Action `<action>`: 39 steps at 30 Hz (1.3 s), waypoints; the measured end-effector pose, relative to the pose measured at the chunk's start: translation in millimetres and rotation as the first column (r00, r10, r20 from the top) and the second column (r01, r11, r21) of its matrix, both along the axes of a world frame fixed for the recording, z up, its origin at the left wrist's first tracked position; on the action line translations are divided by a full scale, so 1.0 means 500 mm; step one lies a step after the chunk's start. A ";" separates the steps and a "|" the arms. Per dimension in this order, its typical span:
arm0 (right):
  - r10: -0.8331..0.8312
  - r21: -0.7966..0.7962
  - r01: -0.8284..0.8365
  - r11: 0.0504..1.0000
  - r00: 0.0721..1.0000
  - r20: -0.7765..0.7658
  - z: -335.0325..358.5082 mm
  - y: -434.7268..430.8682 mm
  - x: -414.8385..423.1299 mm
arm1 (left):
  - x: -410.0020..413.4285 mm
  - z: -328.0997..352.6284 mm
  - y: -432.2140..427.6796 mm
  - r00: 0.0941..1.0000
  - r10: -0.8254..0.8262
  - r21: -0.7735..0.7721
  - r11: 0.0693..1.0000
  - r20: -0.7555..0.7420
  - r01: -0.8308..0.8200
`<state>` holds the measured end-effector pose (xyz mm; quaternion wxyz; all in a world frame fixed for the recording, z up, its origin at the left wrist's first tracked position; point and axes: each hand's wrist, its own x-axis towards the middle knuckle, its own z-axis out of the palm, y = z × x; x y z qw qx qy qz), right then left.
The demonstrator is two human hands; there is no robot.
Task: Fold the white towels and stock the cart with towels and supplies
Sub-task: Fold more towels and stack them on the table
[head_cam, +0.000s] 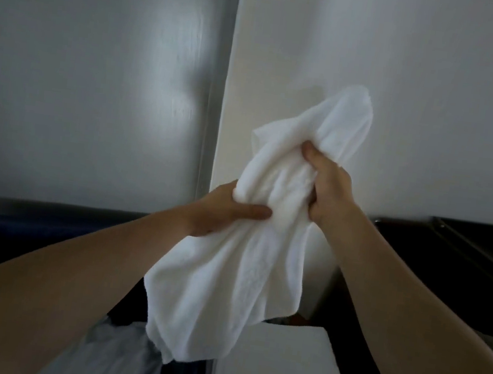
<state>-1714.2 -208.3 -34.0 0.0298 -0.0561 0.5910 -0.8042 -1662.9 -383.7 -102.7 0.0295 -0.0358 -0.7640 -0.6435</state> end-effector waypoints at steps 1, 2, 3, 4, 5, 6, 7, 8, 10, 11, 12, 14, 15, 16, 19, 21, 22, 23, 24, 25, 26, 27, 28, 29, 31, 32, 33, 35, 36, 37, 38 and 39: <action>-0.015 -0.004 0.014 1.000 1.000 -0.010 0.006 0.041 -0.008 | -0.011 0.007 0.028 0.999 -0.033 -0.030 0.999 -0.009 0.033; -0.025 -0.002 0.025 1.000 0.999 -0.019 0.009 0.082 -0.016 | -0.020 0.011 0.056 0.997 -0.070 -0.100 0.993 -0.012 0.068; -0.030 0.008 0.030 1.000 0.999 -0.029 0.007 0.122 -0.027 | -0.027 0.010 0.082 0.993 -0.114 -0.191 0.975 0.003 0.112; -0.030 0.028 0.031 0.999 0.999 -0.037 0.003 0.161 -0.036 | -0.035 0.000 0.105 0.989 -0.143 -0.279 0.948 0.046 0.151; -0.028 0.055 0.030 0.998 0.999 -0.040 -0.005 0.198 -0.045 | -0.044 -0.015 0.127 0.984 -0.140 -0.351 0.921 0.114 0.172; -0.024 0.078 0.027 0.997 0.999 -0.040 -0.017 0.233 -0.055 | -0.051 -0.035 0.149 0.978 -0.104 -0.409 0.897 0.179 0.170; -0.015 0.095 0.018 0.995 0.999 -0.032 -0.033 0.265 -0.066 | -0.058 -0.057 0.170 0.974 -0.046 -0.468 0.871 0.221 0.147; -0.003 0.110 0.005 0.994 1.000 -0.017 -0.053 0.294 -0.077 | -0.063 -0.075 0.193 0.971 0.013 -0.531 0.839 0.237 0.118; 0.011 0.137 -0.015 0.990 1.000 0.029 -0.094 0.341 -0.096 | -0.067 -0.101 0.237 0.961 0.081 -0.596 0.797 0.264 0.096; 0.018 0.152 -0.026 0.988 0.998 0.054 -0.118 0.360 -0.110 | -0.065 -0.107 0.259 0.954 0.088 -0.583 0.806 0.286 0.101; 0.028 0.166 -0.040 0.985 0.997 0.075 -0.140 0.374 -0.122 | -0.063 -0.111 0.277 0.947 0.097 -0.549 0.831 0.306 0.092; 0.073 0.218 -0.094 0.971 0.992 0.100 -0.183 0.393 -0.142 | -0.055 -0.113 0.308 0.934 0.152 -0.433 0.901 0.324 0.004; 0.099 0.248 -0.120 0.961 0.990 0.096 -0.204 0.399 -0.152 | -0.051 -0.110 0.321 0.927 0.191 -0.364 0.929 0.322 -0.065; 0.122 0.270 -0.142 0.952 0.988 0.090 -0.224 0.402 -0.157 | -0.051 -0.105 0.332 0.919 0.225 -0.297 0.946 0.322 -0.128; 0.181 0.415 -0.205 0.886 0.979 0.098 -0.301 0.401 -0.166 | -0.052 -0.087 0.354 0.870 0.329 -0.164 0.944 0.367 -0.288; 0.250 0.556 -0.296 0.777 0.955 0.158 -0.363 0.399 -0.159 | -0.054 -0.090 0.357 0.812 0.385 -0.103 0.919 0.438 -0.381; 0.292 0.596 -0.366 0.715 0.931 0.221 -0.394 0.399 -0.157 | -0.053 -0.098 0.357 0.787 0.395 -0.076 0.909 0.474 -0.411; 0.332 0.611 -0.442 0.657 0.897 0.292 -0.415 0.401 -0.150 | -0.051 -0.109 0.357 0.764 0.402 -0.053 0.898 0.504 -0.437; 0.376 0.619 -0.519 0.589 0.855 0.359 -0.424 0.402 -0.137 | -0.050 -0.125 0.354 0.744 0.408 -0.029 0.885 0.529 -0.465; 0.410 0.649 -0.573 0.500 0.817 0.406 -0.425 0.401 -0.123 | -0.047 -0.137 0.355 0.727 0.405 0.003 0.873 0.554 -0.488; 0.427 0.687 -0.587 0.428 0.801 0.418 -0.426 0.399 -0.112 | -0.045 -0.150 0.354 0.720 0.395 0.040 0.863 0.571 -0.504; 0.441 0.719 -0.577 0.388 0.801 0.405 -0.422 0.393 -0.101 | -0.044 -0.160 0.353 0.706 0.401 0.053 0.849 0.583 -0.526; 0.460 0.730 -0.562 0.389 0.805 0.375 -0.414 0.386 -0.092 | -0.044 -0.166 0.353 0.704 0.392 0.071 0.845 0.593 -0.530; 0.488 0.716 -0.560 0.417 0.803 0.343 -0.395 0.380 -0.076 | -0.044 -0.172 0.354 0.699 0.378 0.080 0.846 0.608 -0.527; 0.590 0.650 -0.599 0.468 0.759 0.275 -0.357 0.366 -0.044 | -0.046 -0.176 0.357 0.695 0.337 0.098 0.857 0.635 -0.505; 0.650 0.633 -0.626 0.455 0.720 0.244 -0.341 0.362 -0.030 | -0.051 -0.179 0.355 0.696 0.320 0.113 0.859 0.643 -0.500; 0.701 0.653 -0.636 0.411 0.679 0.219 -0.329 0.360 -0.020 | -0.054 -0.175 0.353 0.694 0.310 0.133 0.853 0.650 -0.505; 0.754 0.786 -0.556 0.269 0.629 0.187 -0.315 0.362 -0.004 | -0.061 -0.160 0.350 0.697 0.292 0.175 0.838 0.655 -0.517; 0.766 0.861 -0.466 0.206 0.624 0.154 -0.310 0.363 0.005 | -0.064 -0.150 0.346 0.712 0.273 0.200 0.840 0.647 -0.504; 0.772 0.910 -0.374 0.177 0.626 0.107 -0.311 0.363 0.012 | -0.066 -0.138 0.344 0.723 0.258 0.219 0.841 0.641 -0.494; 0.771 0.943 -0.285 0.170 0.634 0.053 -0.310 0.361 0.020 | -0.067 -0.123 0.345 0.743 0.230 0.248 0.846 0.629 -0.472; 0.758 0.966 -0.187 0.180 0.652 -0.015 -0.308 0.358 0.026 | -0.069 -0.110 0.343 0.765 0.204 0.262 0.860 0.611 -0.438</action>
